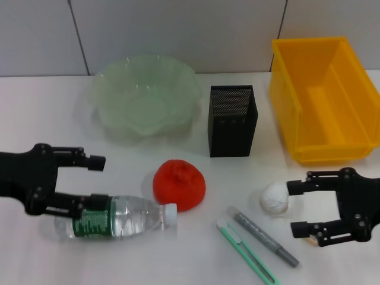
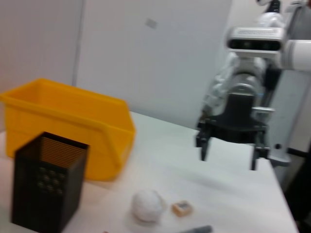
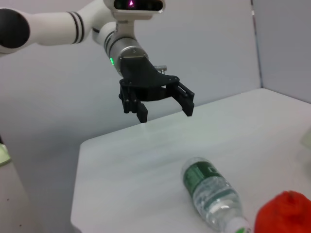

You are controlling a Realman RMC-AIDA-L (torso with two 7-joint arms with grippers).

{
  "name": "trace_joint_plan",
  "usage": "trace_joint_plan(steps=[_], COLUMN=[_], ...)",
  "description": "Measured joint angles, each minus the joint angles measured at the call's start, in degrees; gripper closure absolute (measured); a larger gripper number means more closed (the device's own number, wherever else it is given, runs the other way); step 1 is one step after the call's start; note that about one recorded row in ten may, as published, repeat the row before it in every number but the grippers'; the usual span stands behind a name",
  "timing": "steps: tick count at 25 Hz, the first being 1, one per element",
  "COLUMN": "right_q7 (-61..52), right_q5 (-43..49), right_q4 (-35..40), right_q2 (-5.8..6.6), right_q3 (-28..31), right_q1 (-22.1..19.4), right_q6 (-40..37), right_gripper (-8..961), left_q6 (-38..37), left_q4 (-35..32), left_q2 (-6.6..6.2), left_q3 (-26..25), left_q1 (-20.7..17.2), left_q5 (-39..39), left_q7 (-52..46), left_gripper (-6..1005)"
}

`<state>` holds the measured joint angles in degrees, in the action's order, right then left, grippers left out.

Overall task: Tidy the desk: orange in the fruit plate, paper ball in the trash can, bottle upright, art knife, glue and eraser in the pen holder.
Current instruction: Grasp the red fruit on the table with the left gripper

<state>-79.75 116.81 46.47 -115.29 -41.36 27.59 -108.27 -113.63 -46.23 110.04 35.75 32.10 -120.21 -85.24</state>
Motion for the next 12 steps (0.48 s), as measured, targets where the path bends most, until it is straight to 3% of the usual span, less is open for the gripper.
trace_joint_plan(steps=[6, 8, 9, 10, 12], right_q7=[-0.27, -0.56, -0.74, -0.91, -1.05], right_q5=[0.71, 1.26, 1.64, 2.11, 2.56], right_q4=[0.12, 0.17, 0.20, 0.21, 0.21], right_q2=[0.44, 0.50, 0.51, 0.51, 0.51], right_q3=[3.03, 3.74, 3.91, 4.07, 4.22], right_q1=[-2.79, -3.86, -4.04, -4.17, -4.29], right_q6=[-0.25, 0.00, 0.06, 0.08, 0.10], right_gripper=[157, 157, 157, 157, 157], left_q6=[9.14, 15.60, 15.60, 19.51, 21.74], left_q4=[-0.56, -0.04, -0.04, 0.07, 0.15], left_q2=[3.11, 5.24, 5.24, 6.41, 7.11], left_q3=[0.35, 2.65, 2.65, 4.15, 4.93], left_q1=[0.68, 1.12, 1.12, 1.32, 1.45], left_q5=[-0.29, -0.83, -0.83, -0.85, -0.85], left_q7=[1.80, 3.19, 3.19, 3.49, 3.70], left_gripper=[184, 184, 184, 184, 184])
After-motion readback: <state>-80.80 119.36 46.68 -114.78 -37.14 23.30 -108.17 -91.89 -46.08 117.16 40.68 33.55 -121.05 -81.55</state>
